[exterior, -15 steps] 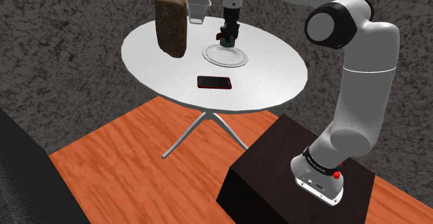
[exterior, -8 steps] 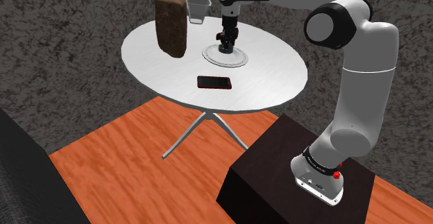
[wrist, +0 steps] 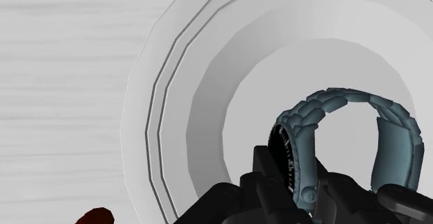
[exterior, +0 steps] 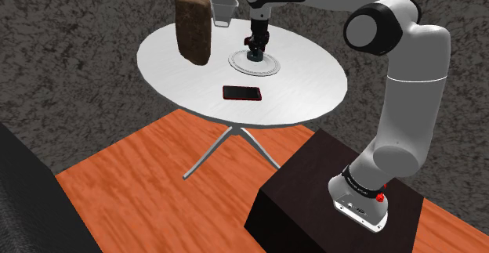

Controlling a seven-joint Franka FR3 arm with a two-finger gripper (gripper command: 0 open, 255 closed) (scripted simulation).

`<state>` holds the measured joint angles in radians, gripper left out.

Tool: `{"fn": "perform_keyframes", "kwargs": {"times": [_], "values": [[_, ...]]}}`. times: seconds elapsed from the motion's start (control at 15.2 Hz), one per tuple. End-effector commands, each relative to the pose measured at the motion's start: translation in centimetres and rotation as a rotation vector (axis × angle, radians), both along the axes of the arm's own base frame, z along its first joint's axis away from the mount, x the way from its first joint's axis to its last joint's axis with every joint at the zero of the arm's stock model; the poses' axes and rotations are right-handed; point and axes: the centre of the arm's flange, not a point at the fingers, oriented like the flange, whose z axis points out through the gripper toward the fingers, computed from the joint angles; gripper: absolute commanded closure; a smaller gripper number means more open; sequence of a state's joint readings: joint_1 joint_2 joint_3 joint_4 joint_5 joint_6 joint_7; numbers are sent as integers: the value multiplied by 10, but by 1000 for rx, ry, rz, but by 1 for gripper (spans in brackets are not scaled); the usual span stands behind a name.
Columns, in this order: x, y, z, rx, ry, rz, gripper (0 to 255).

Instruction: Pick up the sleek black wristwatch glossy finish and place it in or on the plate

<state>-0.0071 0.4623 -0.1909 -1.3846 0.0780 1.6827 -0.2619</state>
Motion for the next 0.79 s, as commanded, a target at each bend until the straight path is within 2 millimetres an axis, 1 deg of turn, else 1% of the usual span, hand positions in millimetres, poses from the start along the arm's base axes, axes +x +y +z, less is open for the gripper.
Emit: {"fn": "perform_keyframes", "kwargs": {"times": [0.0,0.33,0.53,0.59,0.73], "values": [[0,0,0,0,0,0,0],[0,0,0,0,0,0,0],[6,-1,39,0,0,0,0],[8,-1,49,0,0,0,0],[8,-1,49,0,0,0,0]]}}
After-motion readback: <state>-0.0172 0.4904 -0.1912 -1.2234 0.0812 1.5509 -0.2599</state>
